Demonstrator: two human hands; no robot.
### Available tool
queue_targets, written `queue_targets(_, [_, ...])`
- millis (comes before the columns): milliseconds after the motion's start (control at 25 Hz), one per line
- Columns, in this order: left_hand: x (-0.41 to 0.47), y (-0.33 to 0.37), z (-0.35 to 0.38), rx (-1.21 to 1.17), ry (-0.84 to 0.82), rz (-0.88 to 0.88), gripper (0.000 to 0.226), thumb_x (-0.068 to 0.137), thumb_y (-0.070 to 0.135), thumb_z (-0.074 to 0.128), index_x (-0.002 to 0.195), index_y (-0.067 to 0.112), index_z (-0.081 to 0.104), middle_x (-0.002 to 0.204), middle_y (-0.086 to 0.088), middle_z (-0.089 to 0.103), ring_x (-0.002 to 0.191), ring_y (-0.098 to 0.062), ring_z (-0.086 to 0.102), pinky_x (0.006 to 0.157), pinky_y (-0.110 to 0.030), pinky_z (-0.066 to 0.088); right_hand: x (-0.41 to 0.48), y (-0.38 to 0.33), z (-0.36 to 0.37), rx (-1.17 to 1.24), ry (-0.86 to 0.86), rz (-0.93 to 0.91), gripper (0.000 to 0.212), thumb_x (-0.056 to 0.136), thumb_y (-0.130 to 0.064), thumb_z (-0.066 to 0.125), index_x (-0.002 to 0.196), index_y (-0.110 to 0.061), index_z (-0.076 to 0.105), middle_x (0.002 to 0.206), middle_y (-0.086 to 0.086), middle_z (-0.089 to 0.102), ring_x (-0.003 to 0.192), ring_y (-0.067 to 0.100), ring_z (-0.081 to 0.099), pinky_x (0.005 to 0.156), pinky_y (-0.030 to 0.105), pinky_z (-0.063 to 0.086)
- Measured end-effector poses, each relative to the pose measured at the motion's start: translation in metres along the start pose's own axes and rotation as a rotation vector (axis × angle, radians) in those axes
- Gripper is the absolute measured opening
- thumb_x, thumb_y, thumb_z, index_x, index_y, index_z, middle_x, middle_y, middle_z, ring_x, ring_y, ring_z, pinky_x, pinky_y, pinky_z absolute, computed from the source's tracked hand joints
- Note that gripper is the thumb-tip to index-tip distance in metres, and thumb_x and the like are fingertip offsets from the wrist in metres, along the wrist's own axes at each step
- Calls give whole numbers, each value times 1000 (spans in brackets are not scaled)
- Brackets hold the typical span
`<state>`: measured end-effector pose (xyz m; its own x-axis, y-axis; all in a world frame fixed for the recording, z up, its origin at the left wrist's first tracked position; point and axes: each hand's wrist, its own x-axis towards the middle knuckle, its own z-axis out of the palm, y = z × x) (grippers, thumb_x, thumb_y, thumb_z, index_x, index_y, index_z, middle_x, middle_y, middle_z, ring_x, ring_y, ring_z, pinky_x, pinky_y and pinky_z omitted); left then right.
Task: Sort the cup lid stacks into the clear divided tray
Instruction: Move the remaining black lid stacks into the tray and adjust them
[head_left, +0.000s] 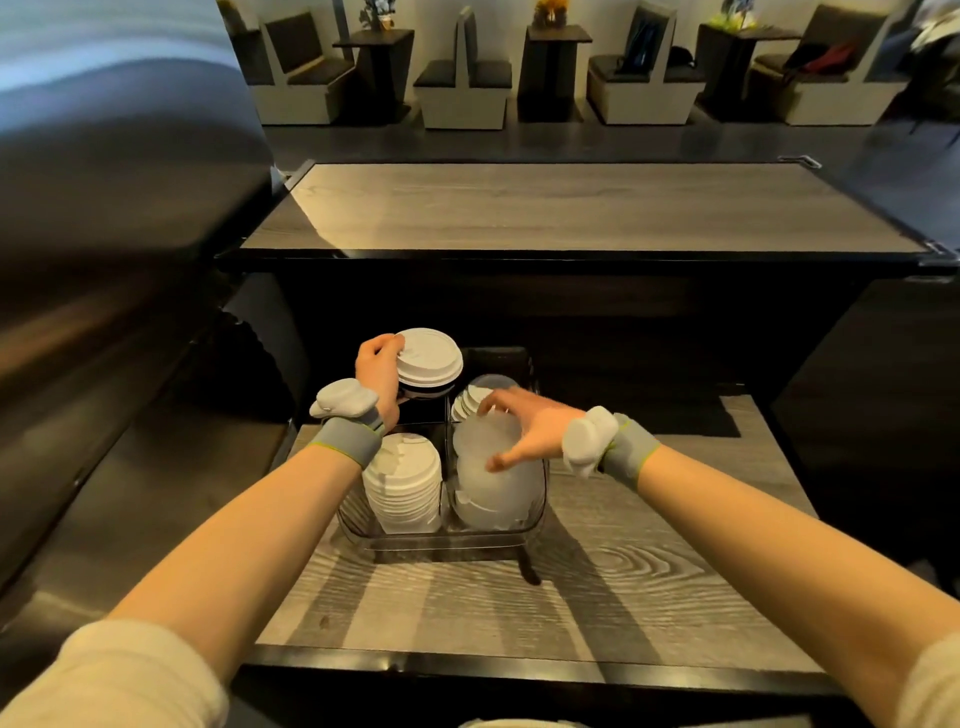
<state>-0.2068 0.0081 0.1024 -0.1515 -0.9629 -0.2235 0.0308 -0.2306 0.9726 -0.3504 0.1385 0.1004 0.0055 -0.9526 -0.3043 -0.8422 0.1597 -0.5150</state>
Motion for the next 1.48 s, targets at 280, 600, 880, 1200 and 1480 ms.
queue_targets(280, [-9, -3, 9, -11, -108, -53, 39, 97, 21, 46, 134, 9, 49, 118, -10, 53, 109, -24, 50, 85, -37, 42, 4, 7, 5, -265, 61, -65, 56, 74, -52, 70, 118, -20, 57, 132, 4, 43, 124, 22, 33, 104, 37, 24])
queue_targets(600, [-17, 2, 18, -4, -265, -71, 28, 98, 26, 45, 122, 16, 55, 94, -2, 61, 85, -17, 59, 60, -25, 48, 31, -25, -23, 201, 369, -4, 70, 79, -39, 70, 137, -15, 40, 137, 10, 43, 128, 23, 37, 105, 34, 35])
queue_targets(880, [-14, 6, 16, -121, -390, -122, 40, 102, 29, 33, 133, 8, 47, 100, -2, 62, 89, -15, 61, 72, -33, 56, 48, -26, -24, 570, 388, 94, 51, 93, -34, 53, 137, -9, 45, 140, 11, 49, 128, 26, 47, 93, 24, 35])
queue_targets(1200, [1, 12, 14, -121, -223, -108, 40, 100, 6, 33, 139, 3, 42, 129, -16, 50, 125, -35, 49, 62, -32, 54, 55, -12, -39, 770, 485, 145, 35, 87, -39, 47, 111, -17, 59, 117, 13, 57, 105, 22, 49, 94, 37, 39])
queue_targets(1480, [21, 23, 0, -133, -61, -77, 40, 100, 4, 32, 138, 3, 42, 142, -19, 47, 130, -34, 47, 62, -32, 54, 67, 21, -12, -165, 235, 210, 57, 86, -43, 56, 135, -17, 42, 129, 16, 53, 120, 35, 48, 99, 40, 37])
